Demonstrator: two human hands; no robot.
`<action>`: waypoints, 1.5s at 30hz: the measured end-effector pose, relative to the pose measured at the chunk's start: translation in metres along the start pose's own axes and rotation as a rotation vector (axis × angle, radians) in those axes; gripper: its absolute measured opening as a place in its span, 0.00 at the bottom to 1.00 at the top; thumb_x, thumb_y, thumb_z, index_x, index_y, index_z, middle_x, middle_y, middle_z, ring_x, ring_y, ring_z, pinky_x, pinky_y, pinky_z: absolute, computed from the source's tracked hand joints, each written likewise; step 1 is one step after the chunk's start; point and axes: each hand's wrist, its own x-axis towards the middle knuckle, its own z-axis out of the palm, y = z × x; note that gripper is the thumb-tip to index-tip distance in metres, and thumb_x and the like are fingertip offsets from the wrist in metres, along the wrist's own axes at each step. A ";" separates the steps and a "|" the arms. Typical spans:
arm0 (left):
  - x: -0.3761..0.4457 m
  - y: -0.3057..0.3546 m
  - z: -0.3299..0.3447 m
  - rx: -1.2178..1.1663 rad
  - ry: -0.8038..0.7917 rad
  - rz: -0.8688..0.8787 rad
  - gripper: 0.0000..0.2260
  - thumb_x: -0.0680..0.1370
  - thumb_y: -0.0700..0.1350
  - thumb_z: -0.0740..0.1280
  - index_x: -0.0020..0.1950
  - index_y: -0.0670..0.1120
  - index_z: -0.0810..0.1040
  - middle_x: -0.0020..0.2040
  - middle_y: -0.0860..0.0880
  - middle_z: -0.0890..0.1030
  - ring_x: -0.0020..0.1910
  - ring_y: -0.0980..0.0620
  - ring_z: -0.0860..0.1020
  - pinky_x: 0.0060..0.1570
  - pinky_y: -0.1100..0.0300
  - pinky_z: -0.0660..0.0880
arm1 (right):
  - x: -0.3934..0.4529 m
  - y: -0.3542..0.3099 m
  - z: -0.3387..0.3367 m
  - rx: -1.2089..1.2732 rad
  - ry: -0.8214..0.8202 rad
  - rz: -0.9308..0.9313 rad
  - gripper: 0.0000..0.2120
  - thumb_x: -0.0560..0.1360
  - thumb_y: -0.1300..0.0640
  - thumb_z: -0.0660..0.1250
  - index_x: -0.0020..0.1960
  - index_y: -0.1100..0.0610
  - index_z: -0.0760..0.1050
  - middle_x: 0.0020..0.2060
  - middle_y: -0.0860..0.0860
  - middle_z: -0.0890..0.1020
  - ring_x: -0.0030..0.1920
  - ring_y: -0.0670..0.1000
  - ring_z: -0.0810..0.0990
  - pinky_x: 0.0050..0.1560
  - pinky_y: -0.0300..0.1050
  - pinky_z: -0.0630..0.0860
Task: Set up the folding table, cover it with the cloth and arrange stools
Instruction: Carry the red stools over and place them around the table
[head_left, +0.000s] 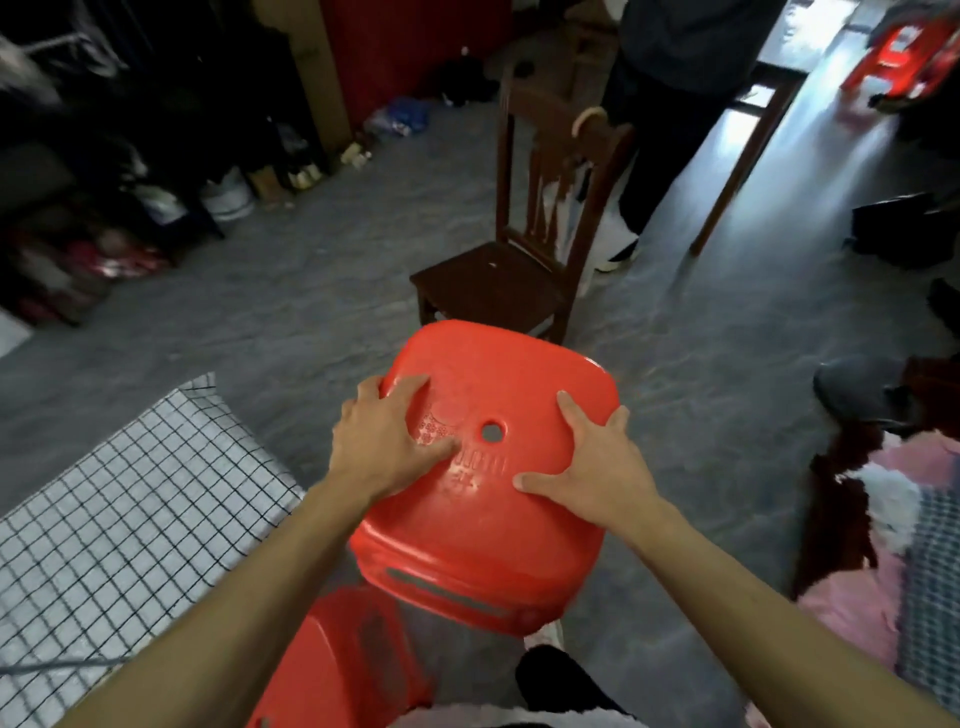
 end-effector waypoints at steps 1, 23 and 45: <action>0.010 0.003 -0.002 0.001 0.009 -0.027 0.43 0.60 0.73 0.66 0.73 0.62 0.63 0.71 0.42 0.66 0.66 0.38 0.70 0.65 0.41 0.70 | 0.017 -0.003 -0.006 -0.004 -0.019 -0.023 0.59 0.57 0.28 0.74 0.78 0.39 0.44 0.75 0.65 0.44 0.68 0.71 0.67 0.69 0.62 0.69; 0.209 -0.154 -0.042 -0.135 0.131 -0.425 0.41 0.63 0.69 0.71 0.72 0.62 0.61 0.70 0.43 0.64 0.65 0.37 0.70 0.63 0.40 0.72 | 0.303 -0.213 0.032 -0.189 -0.198 -0.307 0.61 0.54 0.33 0.79 0.77 0.36 0.46 0.76 0.61 0.45 0.70 0.70 0.65 0.67 0.64 0.70; 0.392 -0.394 0.106 -0.217 0.121 -0.653 0.42 0.64 0.62 0.76 0.72 0.61 0.59 0.72 0.43 0.59 0.63 0.36 0.68 0.61 0.38 0.72 | 0.549 -0.294 0.298 -0.162 -0.307 -0.402 0.58 0.56 0.39 0.81 0.76 0.34 0.49 0.78 0.54 0.41 0.76 0.60 0.58 0.73 0.56 0.62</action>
